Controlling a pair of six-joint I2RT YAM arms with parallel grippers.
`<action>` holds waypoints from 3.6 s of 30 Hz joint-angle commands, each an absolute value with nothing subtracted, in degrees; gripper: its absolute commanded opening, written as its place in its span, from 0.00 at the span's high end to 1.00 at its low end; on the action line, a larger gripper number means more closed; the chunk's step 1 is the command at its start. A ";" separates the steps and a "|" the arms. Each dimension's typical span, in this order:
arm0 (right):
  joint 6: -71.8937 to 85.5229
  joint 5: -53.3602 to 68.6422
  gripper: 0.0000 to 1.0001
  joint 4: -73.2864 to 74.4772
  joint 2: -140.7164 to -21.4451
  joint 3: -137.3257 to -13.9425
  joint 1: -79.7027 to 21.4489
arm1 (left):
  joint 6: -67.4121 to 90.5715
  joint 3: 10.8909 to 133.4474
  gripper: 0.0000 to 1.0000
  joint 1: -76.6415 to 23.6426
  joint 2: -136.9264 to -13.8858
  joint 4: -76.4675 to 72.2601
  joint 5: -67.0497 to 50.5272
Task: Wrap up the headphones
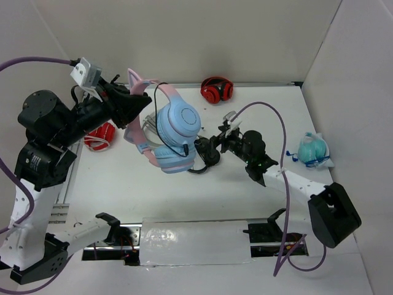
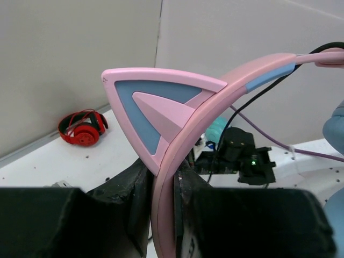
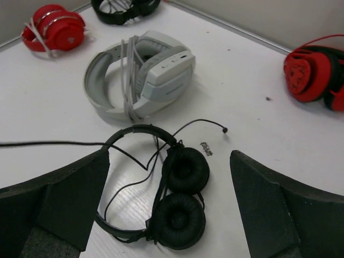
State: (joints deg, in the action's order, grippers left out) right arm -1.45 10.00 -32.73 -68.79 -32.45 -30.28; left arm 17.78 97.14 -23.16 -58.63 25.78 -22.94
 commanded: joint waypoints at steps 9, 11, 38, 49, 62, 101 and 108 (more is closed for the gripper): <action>-4.40 7.31 0.00 -39.20 -64.96 -29.19 -36.82 | 20.92 103.36 1.00 -22.85 -58.98 26.98 -19.16; -3.09 1.54 0.00 -38.33 -61.88 -26.73 -37.00 | 20.66 103.71 1.00 -22.94 -58.80 27.33 -17.67; 2.43 16.79 0.43 -47.82 -92.17 -46.46 -42.28 | 27.16 99.76 1.00 -22.85 -57.39 25.22 -18.89; 9.84 13.11 1.00 -39.66 -81.60 -35.71 -47.18 | 30.05 95.29 1.00 -22.15 -61.61 24.09 -3.27; 19.68 -28.89 1.00 -5.84 -56.79 -29.96 -69.15 | 36.29 93.34 1.00 -15.21 -73.38 25.31 9.14; -35.23 -13.12 0.99 3.52 -57.48 -64.09 -51.60 | 8.10 58.54 1.00 -39.00 -68.29 12.84 -2.36; -32.18 -0.71 0.99 4.92 -60.46 -64.25 -38.42 | 5.09 59.68 1.00 -45.00 -69.43 12.22 -3.26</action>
State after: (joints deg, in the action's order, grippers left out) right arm -32.45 -7.55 10.31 -59.72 -62.39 -42.85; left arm 9.74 58.28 -43.57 -69.91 14.31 -0.32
